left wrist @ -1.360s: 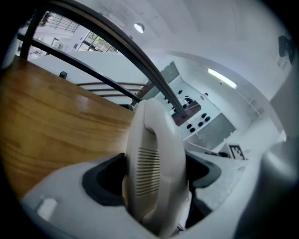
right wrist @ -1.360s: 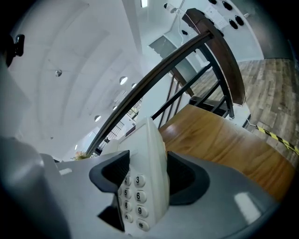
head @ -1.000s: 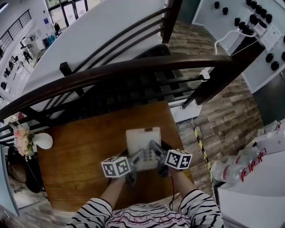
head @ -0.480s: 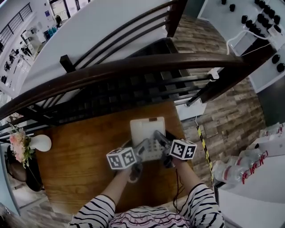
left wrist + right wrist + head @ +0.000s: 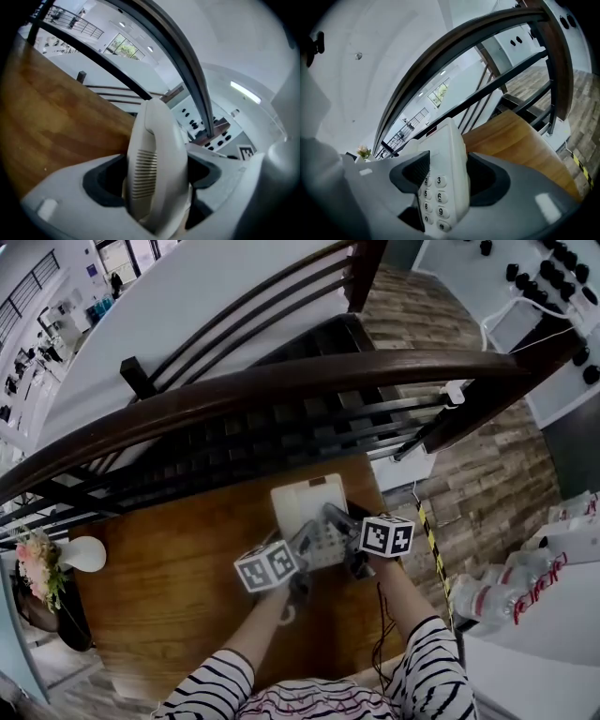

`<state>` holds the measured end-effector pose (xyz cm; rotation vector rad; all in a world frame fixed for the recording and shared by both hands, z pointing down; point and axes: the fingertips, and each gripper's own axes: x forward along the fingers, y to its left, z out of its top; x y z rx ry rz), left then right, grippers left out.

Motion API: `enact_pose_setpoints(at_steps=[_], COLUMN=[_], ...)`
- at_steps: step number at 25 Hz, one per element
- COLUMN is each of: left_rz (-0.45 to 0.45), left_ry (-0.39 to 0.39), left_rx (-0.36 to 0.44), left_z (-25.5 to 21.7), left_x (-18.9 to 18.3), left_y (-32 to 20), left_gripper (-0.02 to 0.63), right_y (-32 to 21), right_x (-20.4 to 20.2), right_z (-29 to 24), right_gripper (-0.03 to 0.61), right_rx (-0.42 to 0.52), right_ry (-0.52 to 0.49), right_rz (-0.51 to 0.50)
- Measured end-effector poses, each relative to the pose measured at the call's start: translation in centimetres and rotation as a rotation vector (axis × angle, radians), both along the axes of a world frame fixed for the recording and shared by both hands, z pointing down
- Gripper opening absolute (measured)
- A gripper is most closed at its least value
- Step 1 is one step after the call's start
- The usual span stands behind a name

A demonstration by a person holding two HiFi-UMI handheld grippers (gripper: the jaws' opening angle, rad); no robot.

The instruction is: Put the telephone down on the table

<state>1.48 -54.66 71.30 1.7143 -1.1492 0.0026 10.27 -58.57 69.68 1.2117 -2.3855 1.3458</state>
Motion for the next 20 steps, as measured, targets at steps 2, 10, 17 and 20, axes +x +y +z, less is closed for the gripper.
enact_pose_setpoints(at_steps=[2, 10, 17, 20], left_rz=[-0.001, 0.005, 0.012, 0.014], left_ry=[-0.007, -0.041, -0.063, -0.064], left_rx=[-0.007, -0.048, -0.041, -0.036], left_z=[0.4, 1.3, 1.4, 1.3], left_x=[-0.1, -0.1, 0.2, 0.2], left_y=[-0.5, -1.1, -1.3, -1.3], left_gripper=[0.382, 0.38, 0.383, 0.387], right_y=[-0.5, -1.4, -1.6, -1.6], right_x=[-0.2, -0.3, 0.1, 0.2], right_z=[0.4, 1.8, 2.3, 2.1], right_gripper=[0.249, 0.249, 0.252, 0.25], right_rx=[-0.003, -0.039, -0.039, -0.032], right_ry=[0.0, -0.016, -0.019, -0.016], right_rz=[-0.007, -0.015, -0.001, 0.004])
